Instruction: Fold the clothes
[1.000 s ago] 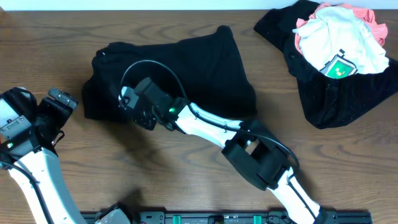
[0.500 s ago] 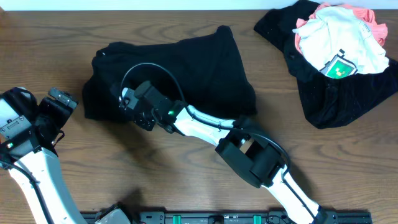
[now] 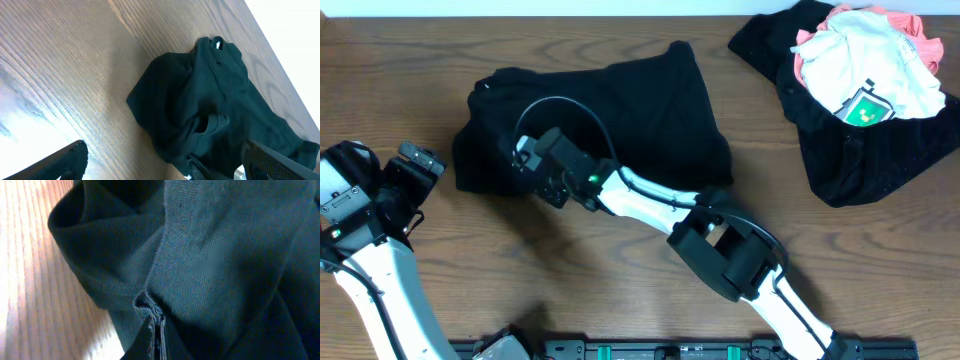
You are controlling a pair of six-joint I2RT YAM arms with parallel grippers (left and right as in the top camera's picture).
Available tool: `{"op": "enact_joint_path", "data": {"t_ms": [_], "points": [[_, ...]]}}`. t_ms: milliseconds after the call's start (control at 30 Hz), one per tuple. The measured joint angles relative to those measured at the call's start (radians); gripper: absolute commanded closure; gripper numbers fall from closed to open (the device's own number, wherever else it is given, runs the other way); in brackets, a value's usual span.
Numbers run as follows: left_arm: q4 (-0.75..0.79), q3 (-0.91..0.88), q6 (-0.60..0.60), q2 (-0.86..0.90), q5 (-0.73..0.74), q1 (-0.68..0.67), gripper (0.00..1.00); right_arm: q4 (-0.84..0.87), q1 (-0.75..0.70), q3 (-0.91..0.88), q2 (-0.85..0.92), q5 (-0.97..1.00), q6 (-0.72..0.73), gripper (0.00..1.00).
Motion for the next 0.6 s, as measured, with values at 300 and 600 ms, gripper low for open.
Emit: {"op": "enact_joint_path", "data": {"t_ms": [300, 600], "points": [[-0.007, 0.0, 0.0, 0.008, 0.0, 0.0, 0.02, -0.146, -0.043, 0.172, 0.0, 0.002, 0.003, 0.99], [-0.014, 0.0, 0.0, 0.028, 0.0, 0.0, 0.02, -0.18, -0.146, 0.174, 0.0, 0.005, 0.003, 0.99]]}}
